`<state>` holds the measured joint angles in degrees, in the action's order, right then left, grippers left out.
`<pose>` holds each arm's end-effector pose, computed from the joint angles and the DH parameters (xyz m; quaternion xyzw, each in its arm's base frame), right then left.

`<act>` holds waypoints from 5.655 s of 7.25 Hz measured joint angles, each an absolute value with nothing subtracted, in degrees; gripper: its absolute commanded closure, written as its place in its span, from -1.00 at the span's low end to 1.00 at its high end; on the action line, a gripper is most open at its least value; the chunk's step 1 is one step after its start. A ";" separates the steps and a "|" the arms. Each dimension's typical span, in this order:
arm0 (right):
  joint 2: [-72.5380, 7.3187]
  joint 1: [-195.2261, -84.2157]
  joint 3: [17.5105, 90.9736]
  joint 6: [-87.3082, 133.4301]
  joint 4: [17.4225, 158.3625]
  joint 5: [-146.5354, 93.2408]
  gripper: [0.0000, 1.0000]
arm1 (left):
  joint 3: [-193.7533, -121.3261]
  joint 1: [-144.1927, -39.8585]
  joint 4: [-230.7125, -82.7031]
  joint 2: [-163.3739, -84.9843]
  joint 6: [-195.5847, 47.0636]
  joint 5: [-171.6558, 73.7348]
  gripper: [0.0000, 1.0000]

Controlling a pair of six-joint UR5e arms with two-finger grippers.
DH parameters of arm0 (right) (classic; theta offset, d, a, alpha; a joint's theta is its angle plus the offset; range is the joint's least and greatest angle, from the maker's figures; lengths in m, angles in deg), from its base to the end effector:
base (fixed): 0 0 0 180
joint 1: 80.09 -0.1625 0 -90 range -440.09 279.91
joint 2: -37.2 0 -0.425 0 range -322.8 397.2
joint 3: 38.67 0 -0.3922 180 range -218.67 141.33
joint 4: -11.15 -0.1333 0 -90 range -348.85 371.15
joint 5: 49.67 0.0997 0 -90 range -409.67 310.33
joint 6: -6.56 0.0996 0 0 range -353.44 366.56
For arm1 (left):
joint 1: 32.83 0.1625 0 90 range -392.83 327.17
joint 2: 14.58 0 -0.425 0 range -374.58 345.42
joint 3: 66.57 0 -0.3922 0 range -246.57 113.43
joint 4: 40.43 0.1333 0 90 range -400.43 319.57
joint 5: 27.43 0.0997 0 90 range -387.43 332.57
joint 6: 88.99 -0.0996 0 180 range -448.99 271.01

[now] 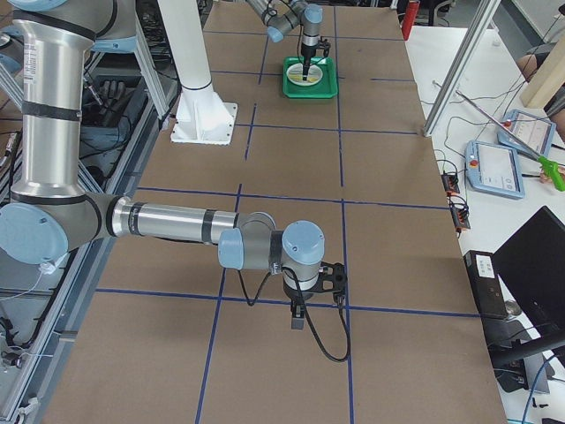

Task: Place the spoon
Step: 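Move the left gripper over the plate and lower onto the yellow spoon, then close the left gripper on the yellow spoon and lift it off the plate, then carry the spoon past the plate rim and lower it onto the tray, then open the left gripper and raise it away from the tray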

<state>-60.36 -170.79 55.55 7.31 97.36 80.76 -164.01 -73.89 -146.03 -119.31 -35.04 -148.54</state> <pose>0.0740 -0.4350 0.6817 0.0035 -0.3455 0.0105 0.9383 0.4004 -0.4573 0.4319 -0.0041 0.4020 0.0469 0.9144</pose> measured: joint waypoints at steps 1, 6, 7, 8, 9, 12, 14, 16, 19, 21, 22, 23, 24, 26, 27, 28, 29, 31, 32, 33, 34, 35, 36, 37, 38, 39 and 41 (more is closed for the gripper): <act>-60.36 -170.79 55.55 7.33 97.37 80.76 -1.00 | -163.79 -73.85 -146.17 -119.30 -35.11 -148.54 -0.39; -60.36 -170.79 55.55 7.35 97.37 80.76 -1.00 | -163.31 -73.71 -146.27 -119.31 -35.09 -148.56 0.28; -60.36 -170.79 55.55 7.35 97.37 80.76 -1.00 | -163.31 -73.70 -146.30 -119.34 -35.00 -148.59 0.62; -60.36 -170.79 55.55 7.35 97.37 80.76 -1.00 | -163.35 -73.70 -146.33 -119.34 -34.98 -148.62 0.97; -60.36 -170.79 55.55 7.35 97.37 80.76 -1.00 | -163.39 -73.70 -146.33 -119.34 -35.02 -148.62 1.00; -60.36 -170.79 55.55 7.35 97.36 80.76 -1.00 | -164.24 -73.90 -146.14 -118.77 -35.36 -148.57 1.00; -60.36 -170.79 55.55 7.33 97.37 80.76 -1.00 | -168.88 -75.61 -143.64 -117.83 -35.61 -148.62 1.00; -60.36 -170.79 55.55 7.33 97.37 80.76 -1.00 | -174.42 -80.30 -134.98 -118.45 -38.17 -148.78 1.00; -60.36 -170.79 55.55 7.35 97.37 80.76 -1.00 | -176.40 -83.51 -126.24 -122.45 -40.68 -149.23 1.00; -60.36 -170.79 55.55 7.35 97.37 80.76 -1.00 | -174.08 -81.83 -125.90 -126.96 -33.69 -150.27 1.00; -60.36 -170.79 55.55 7.35 97.37 80.76 -1.00 | -173.20 -80.12 -125.97 -128.75 -29.98 -150.93 1.00; -60.36 -170.79 55.55 7.35 97.37 80.76 -1.00 | -172.52 -78.93 -126.07 -129.87 -27.64 -151.19 1.00; -60.36 -170.79 55.55 7.35 97.37 80.76 -1.00 | -171.23 -77.98 -126.88 -130.44 -26.69 -151.18 1.00; -60.36 -170.79 55.55 7.35 97.37 80.76 -1.00 | -166.12 -75.94 -132.46 -130.67 -26.21 -150.86 1.00; -60.36 -170.79 55.55 7.35 97.37 80.76 -1.00 | -164.10 -74.48 -134.54 -130.68 -26.12 -150.50 1.00; -60.36 -170.79 55.55 7.33 97.37 80.76 -1.00 | -163.02 -73.18 -135.69 -130.69 -26.06 -149.57 1.00; -60.36 -170.79 55.55 7.30 97.37 80.76 -1.00 | -162.23 -72.24 -136.60 -130.69 -26.01 -148.57 1.00; -60.36 -170.79 55.55 7.32 97.37 80.76 -1.00 | -160.83 -71.53 -138.30 -130.73 -26.02 -147.85 0.16; -60.36 -170.79 55.55 7.32 97.37 80.76 -1.00 | -160.47 -71.46 -139.04 -130.71 -26.17 -147.78 -0.98; -60.36 -170.79 55.55 7.31 97.37 80.76 -1.00 | -160.33 -71.45 -139.81 -130.65 -26.38 -147.76 -1.00; -60.36 -170.79 55.55 7.33 97.37 80.76 -1.00 | -160.43 -71.50 -140.44 -130.56 -26.46 -147.73 -1.00; -60.36 -170.79 55.55 7.32 97.37 80.76 -1.00 | -160.95 -71.84 -140.58 -130.48 -26.46 -147.69 -1.00; -60.36 -170.79 55.55 7.31 97.37 80.76 -1.00 | -162.35 -72.83 -140.08 -130.32 -26.54 -147.69 -1.00; -60.36 -170.79 55.55 7.33 97.37 80.76 -1.00 | -165.21 -74.46 -138.11 -130.10 -26.69 -147.72 -1.00; -60.36 -170.79 55.55 7.34 97.37 80.76 -1.00 | -169.10 -76.33 -134.78 -130.03 -26.78 -147.74 -1.00; -60.36 -170.79 55.55 7.35 97.37 80.76 -1.00 | -173.96 -79.47 -131.07 -130.03 -26.85 -147.75 -1.00; -60.36 -170.79 55.55 7.35 97.37 80.76 -1.00 | -180.67 -87.55 -126.96 -129.80 -30.52 -147.91 -1.00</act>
